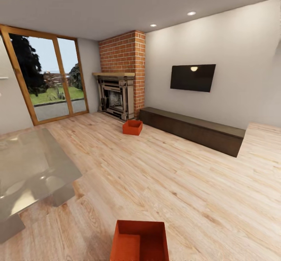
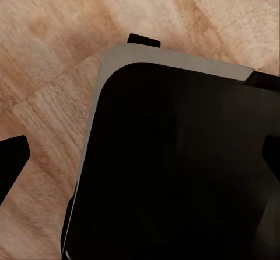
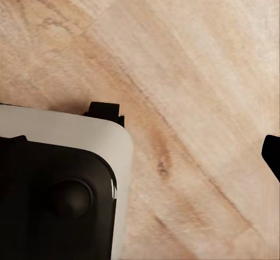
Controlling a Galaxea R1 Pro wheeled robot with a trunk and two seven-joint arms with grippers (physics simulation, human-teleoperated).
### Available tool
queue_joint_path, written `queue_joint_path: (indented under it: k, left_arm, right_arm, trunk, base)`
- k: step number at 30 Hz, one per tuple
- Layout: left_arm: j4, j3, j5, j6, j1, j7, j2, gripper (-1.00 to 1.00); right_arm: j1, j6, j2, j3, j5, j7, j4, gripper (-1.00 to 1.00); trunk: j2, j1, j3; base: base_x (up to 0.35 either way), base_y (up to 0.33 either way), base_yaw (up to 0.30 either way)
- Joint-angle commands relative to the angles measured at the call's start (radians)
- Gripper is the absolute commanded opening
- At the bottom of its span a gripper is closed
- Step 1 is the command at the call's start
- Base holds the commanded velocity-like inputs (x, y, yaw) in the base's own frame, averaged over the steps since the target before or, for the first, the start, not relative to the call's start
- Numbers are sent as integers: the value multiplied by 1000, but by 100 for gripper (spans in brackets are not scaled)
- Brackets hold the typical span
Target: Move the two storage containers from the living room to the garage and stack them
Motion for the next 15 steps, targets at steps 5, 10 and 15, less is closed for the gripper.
queue_joint_path:
  k: [5,10,15]
  left_arm:
    - [-1,0,12,-1,0,0,0,100]
    - [-1,0,12,-1,0,0,0,100]
    - [-1,0,12,-1,0,0,0,100]
  right_arm:
    - [-1,-5,1,7,-12,4,3,100]
    - [-1,-4,2,6,-12,4,3,100]
    - [-1,-5,1,8,-11,4,3,100]
  trunk:
    - [-1,0,-1]
    - [-1,0,-1]
    - [-1,0,-1]
  base:
    - [-28,0,-22]
    - [-2,0,-154]
    - [0,0,-20]
